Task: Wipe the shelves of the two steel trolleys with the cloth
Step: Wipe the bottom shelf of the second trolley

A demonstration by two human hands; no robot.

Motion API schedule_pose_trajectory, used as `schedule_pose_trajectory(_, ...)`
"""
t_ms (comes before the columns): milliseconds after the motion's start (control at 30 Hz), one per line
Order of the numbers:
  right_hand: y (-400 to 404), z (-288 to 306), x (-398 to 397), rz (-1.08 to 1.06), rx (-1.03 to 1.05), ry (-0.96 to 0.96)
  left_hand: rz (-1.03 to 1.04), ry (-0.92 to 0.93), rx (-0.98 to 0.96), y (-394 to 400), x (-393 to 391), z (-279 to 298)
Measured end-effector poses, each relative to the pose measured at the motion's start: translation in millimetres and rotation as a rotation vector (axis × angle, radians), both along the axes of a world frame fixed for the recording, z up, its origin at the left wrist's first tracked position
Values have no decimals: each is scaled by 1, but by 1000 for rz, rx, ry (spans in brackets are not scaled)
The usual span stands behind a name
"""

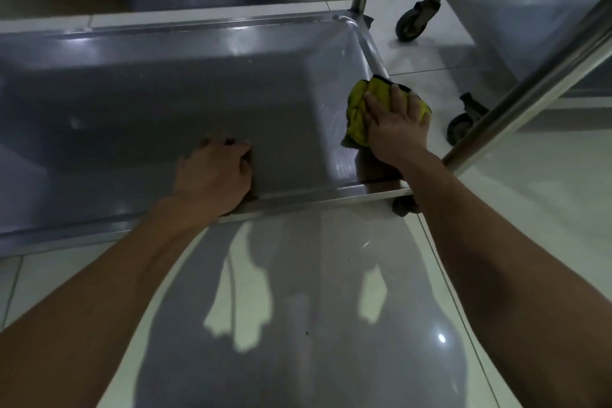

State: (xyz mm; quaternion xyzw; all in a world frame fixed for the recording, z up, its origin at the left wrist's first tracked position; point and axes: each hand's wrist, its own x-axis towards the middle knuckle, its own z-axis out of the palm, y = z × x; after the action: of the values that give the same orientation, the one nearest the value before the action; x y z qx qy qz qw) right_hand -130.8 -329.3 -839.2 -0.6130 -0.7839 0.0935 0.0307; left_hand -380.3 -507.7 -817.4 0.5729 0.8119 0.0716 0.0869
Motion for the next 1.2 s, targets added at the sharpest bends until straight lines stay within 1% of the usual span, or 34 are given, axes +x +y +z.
schedule_pose_trajectory(133, 7, -3, -11, 15, -17, -28, -4, 18, -21, 1, 0, 0)
schedule_pose_trajectory(267, 13, -6, -39, 127, -38, -63, -42, 97, -65, -3, -2, -1)
schedule_pose_trajectory(300, 13, -7, -51, 161, -44, -56, -55, 93, -72, -2, -3, -1)
schedule_pose_trajectory(367, 8, -9, -77, 206, -52, -33, -91, 31, -87, -3, -12, 2)
schedule_pose_trajectory(433, -1, -12, -100, 239, -41, -30, -99, -22, -55, -8, -33, 9)
schedule_pose_trajectory(500, -11, -15, -120, 272, -15, -36, -49, 46, 12, -19, -68, 12)
schedule_pose_trajectory(533, -17, -16, -130, 282, -13, -33, -3, 80, 16, -27, -86, 11)
schedule_pose_trajectory(600, -26, -16, -150, 298, -32, -26, 100, 69, -23, -42, -114, 6)
schedule_pose_trajectory(667, -36, -15, -173, 317, -53, -26, 157, 34, -72, -51, -125, -3)
schedule_pose_trajectory(800, -63, -13, -234, 403, -63, -18, 180, 12, -85, -54, -129, -11)
schedule_pose_trajectory(900, -88, -10, -285, 532, -67, -3, 158, 44, -93, -57, -134, -12)
schedule_pose_trajectory(967, -98, -8, -307, 609, -68, 4, 157, 23, -85, -58, -138, -13)
schedule_pose_trajectory(1100, -95, -7, -305, 660, -82, 29, 155, 12, -65, -59, -145, -17)
schedule_pose_trajectory(1200, -86, -8, -285, 630, -78, 68, 161, 30, -64, -56, -142, -17)
